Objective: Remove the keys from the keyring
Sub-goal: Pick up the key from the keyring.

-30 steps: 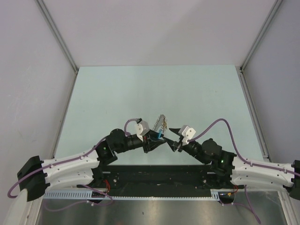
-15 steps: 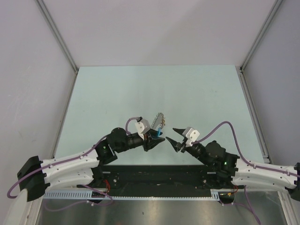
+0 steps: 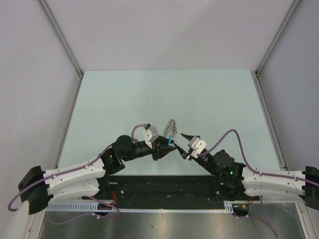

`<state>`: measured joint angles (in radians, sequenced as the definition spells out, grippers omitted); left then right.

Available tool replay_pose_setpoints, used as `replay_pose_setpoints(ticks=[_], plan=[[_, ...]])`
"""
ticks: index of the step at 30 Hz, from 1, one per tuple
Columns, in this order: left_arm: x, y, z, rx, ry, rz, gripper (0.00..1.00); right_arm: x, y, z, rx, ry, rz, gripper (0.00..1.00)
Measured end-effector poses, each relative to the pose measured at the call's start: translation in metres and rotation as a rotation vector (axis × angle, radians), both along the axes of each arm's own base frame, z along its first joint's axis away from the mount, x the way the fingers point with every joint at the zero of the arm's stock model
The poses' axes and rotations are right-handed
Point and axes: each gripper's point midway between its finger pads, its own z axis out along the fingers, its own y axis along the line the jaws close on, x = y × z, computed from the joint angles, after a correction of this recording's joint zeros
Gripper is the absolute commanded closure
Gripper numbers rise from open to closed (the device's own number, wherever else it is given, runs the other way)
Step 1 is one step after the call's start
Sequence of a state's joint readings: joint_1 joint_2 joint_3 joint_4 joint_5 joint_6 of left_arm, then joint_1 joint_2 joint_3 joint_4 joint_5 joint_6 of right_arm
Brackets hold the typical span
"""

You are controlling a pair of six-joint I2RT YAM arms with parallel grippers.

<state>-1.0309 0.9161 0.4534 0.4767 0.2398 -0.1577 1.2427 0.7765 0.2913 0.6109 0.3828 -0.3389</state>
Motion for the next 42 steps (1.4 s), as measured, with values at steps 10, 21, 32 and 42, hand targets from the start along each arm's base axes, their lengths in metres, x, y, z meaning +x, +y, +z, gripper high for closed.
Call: replay_pose_setpoints(ticks=[10, 21, 32, 42], plan=[[0.004, 0.000, 0.008, -0.026, -0.017, 0.011, 1.00, 0.003, 0.000, 0.007, 0.011, -0.041, -0.014, 0.50], [0.001, 0.003, -0.014, 0.071, 0.006, 0.007, 1.00, -0.011, -0.034, 0.039, 0.134, -0.023, -0.005, 0.49], [0.000, 0.001, -0.009, 0.075, -0.007, -0.009, 1.00, -0.017, -0.018, 0.021, 0.085, 0.014, 0.053, 0.47], [0.000, 0.000, -0.010, 0.077, -0.005, -0.012, 1.00, -0.014, -0.005, 0.018, 0.094, 0.024, 0.058, 0.46]])
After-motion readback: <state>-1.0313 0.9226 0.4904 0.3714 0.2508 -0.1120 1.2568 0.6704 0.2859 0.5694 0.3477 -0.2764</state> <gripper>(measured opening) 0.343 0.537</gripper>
